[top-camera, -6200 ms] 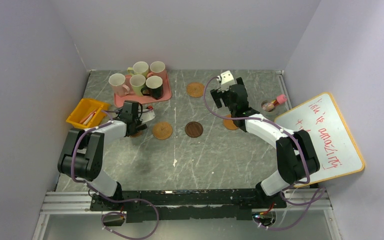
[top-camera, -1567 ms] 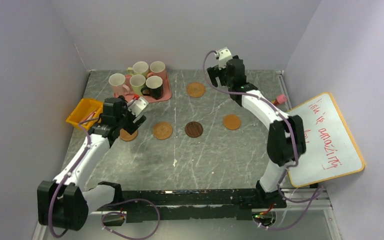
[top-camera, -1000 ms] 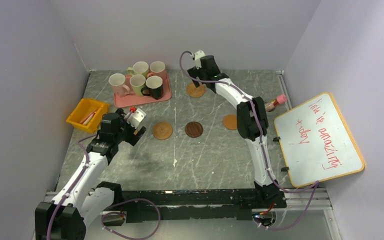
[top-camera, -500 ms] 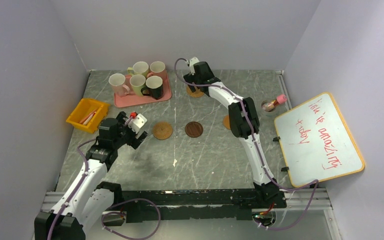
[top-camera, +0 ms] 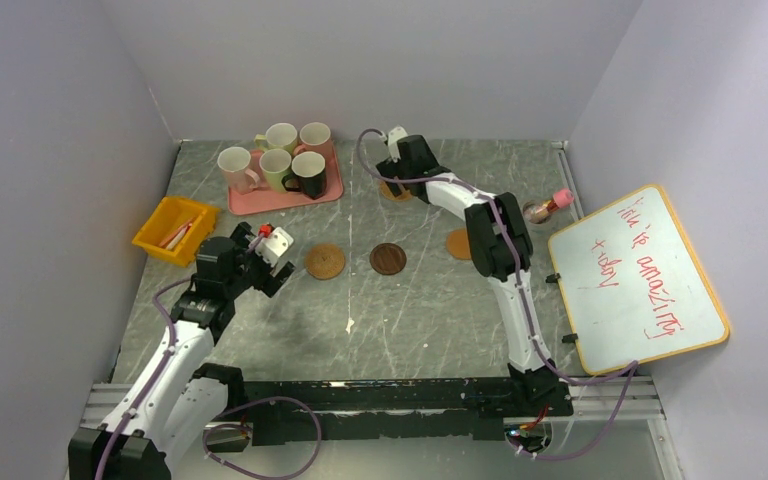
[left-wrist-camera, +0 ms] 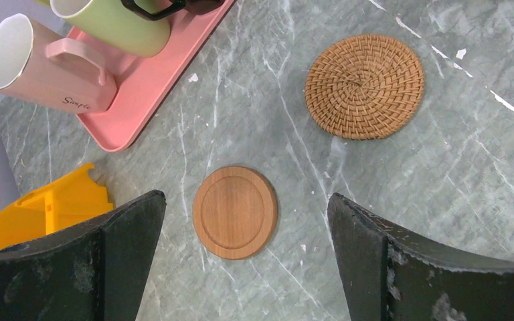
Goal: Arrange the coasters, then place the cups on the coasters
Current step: Move the coaster to the center of the board.
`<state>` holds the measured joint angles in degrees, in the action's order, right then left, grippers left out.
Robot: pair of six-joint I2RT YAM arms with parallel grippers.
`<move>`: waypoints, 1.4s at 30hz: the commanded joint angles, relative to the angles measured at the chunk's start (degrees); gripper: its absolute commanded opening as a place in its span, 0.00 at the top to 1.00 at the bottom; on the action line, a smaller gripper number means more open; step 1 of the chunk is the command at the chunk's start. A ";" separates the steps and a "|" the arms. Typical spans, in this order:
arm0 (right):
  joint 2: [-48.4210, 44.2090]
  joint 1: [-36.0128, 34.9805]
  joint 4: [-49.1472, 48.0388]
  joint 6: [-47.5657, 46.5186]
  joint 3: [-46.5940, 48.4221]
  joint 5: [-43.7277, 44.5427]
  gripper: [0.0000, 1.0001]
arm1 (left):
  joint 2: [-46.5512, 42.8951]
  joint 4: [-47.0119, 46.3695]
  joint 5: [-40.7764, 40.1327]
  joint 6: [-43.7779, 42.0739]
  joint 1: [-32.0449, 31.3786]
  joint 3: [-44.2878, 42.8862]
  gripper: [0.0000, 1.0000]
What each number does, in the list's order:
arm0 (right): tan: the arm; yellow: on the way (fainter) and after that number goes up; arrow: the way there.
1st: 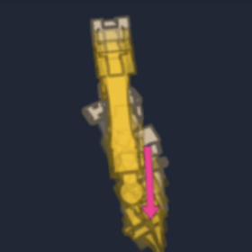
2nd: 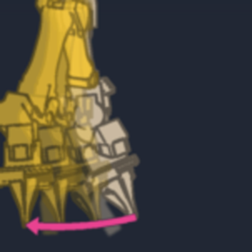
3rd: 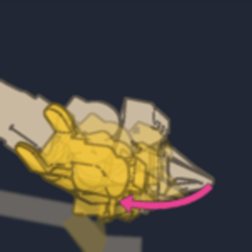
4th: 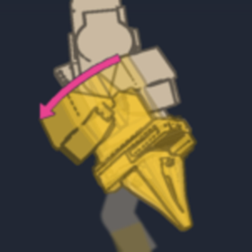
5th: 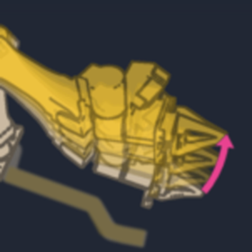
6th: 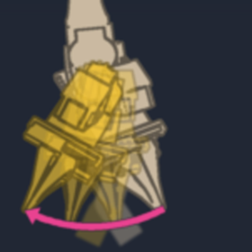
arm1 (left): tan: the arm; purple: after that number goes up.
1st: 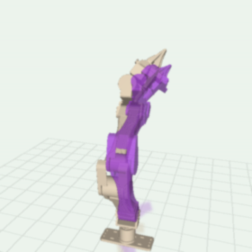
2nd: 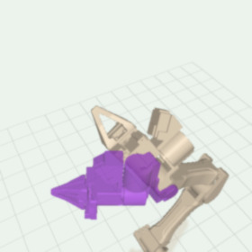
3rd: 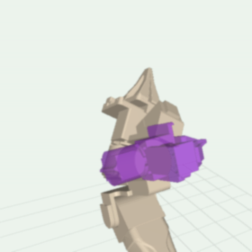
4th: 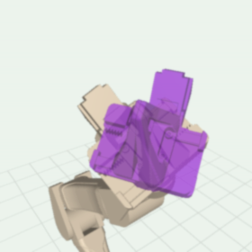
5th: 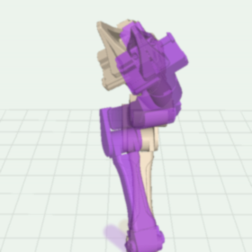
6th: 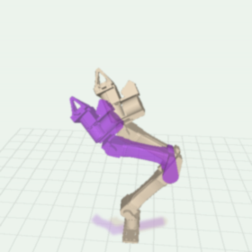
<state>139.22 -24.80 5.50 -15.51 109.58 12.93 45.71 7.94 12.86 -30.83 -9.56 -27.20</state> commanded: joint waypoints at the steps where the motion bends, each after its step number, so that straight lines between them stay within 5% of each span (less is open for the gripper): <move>1: -6.54 2.11 4.70 -1.47 -10.40 -1.20 0.00 | -1.22 -1.88 2.07 -0.54 0.17 0.48 0.04; 23: -43.07 2.97 2.11 -1.32 -56.03 -6.34 0.00 | -1.83 -1.18 3.57 -0.47 0.16 0.39 0.04; 42: -44.41 8.71 -0.23 0.26 -59.60 -7.09 0.00 | -2.25 -0.39 4.95 -0.76 0.16 0.39 0.04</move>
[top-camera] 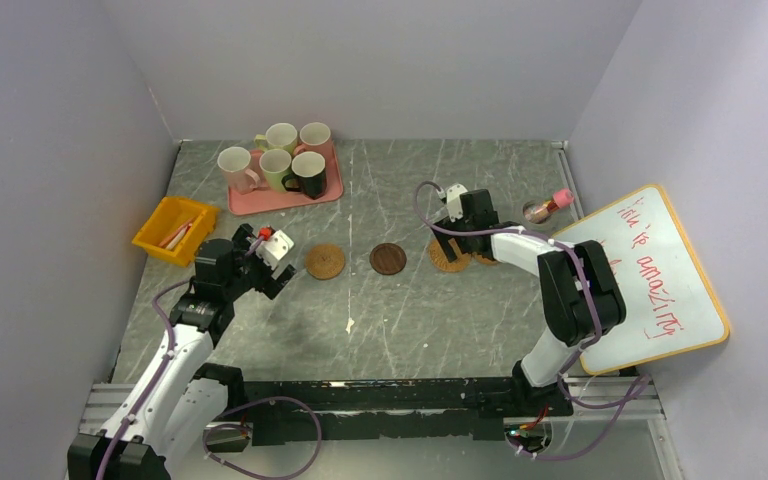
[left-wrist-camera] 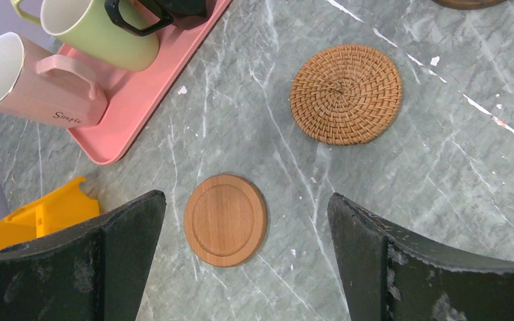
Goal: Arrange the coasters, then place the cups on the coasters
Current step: Move the coaster to the center of the board.
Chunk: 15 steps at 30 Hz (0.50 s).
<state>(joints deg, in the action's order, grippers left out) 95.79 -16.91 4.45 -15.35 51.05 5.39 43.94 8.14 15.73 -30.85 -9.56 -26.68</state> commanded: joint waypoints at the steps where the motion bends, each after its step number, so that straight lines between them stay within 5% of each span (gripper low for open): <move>1: -1.29 0.82 1.01 0.26 -0.93 -0.02 0.00 | -0.52 -0.61 2.07 -0.76 0.16 -0.17 0.04; 15: -14.43 2.05 1.96 0.58 1.69 -0.92 0.00 | -0.79 -0.75 1.57 -0.82 0.16 -0.05 0.04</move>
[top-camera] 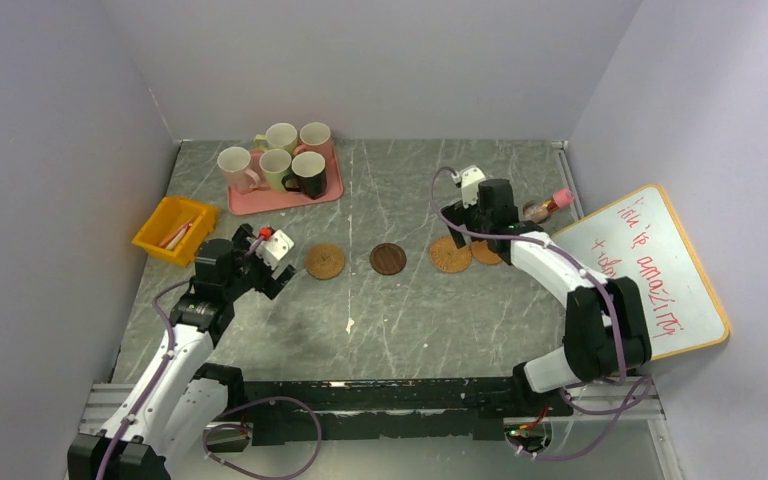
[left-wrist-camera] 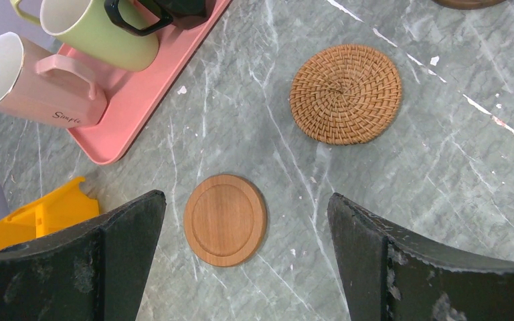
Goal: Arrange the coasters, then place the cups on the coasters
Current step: Move the coaster to the center of the board.
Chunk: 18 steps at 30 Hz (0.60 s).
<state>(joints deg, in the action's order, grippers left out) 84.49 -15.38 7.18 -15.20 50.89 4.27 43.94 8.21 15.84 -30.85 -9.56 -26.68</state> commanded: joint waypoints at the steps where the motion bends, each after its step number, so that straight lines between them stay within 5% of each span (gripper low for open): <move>1: -3.62 0.51 -0.27 0.45 2.14 0.26 0.00 | -0.66 -0.76 1.54 -0.78 0.16 -0.04 0.04; 18: -1.47 9.28 -6.98 -6.68 -5.99 5.66 0.00 | -0.96 0.16 2.32 -0.99 0.20 -0.39 0.04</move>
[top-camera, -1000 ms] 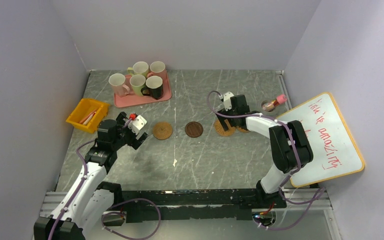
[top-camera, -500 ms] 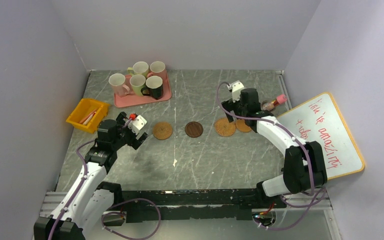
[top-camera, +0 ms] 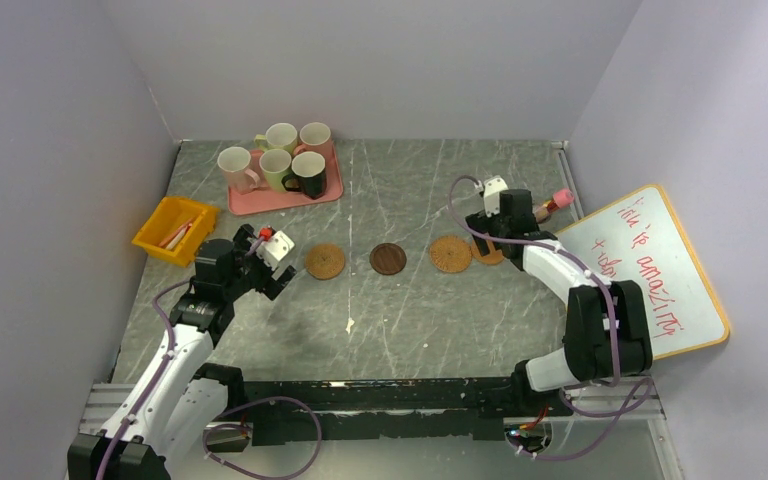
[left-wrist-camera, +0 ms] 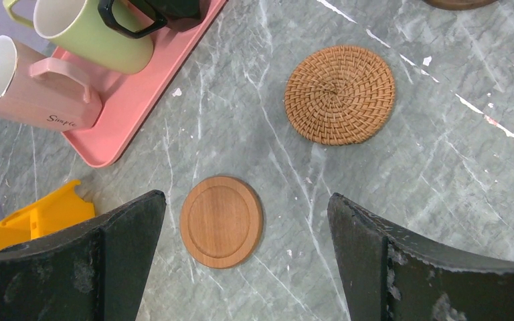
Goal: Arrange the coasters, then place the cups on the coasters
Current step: Move the coaster to the center of the board.
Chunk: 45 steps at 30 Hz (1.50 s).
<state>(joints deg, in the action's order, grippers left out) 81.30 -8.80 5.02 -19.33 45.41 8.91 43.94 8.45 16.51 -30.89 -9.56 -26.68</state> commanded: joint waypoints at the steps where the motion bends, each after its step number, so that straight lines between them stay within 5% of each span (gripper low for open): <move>1: 2.33 3.48 -5.56 -2.93 -0.76 1.03 0.00 | -0.99 -0.02 1.65 -0.95 0.16 -0.39 0.04; 12: 9.73 5.63 -12.00 -8.46 -2.73 5.73 0.00 | -1.07 0.07 1.93 -1.08 0.16 -0.31 0.04; 31: 1.86 6.62 -13.59 -26.36 -11.80 14.79 0.00 | -0.25 -0.06 2.11 -1.35 0.16 -0.22 0.04; 45: 9.71 7.22 -12.86 -19.57 6.46 11.68 0.00 | -0.78 0.13 2.20 -1.24 0.16 -0.31 0.04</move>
<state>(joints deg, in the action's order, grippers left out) 86.37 -1.78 -5.52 -41.60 45.87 20.67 43.70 8.47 17.15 -31.62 -9.56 -26.68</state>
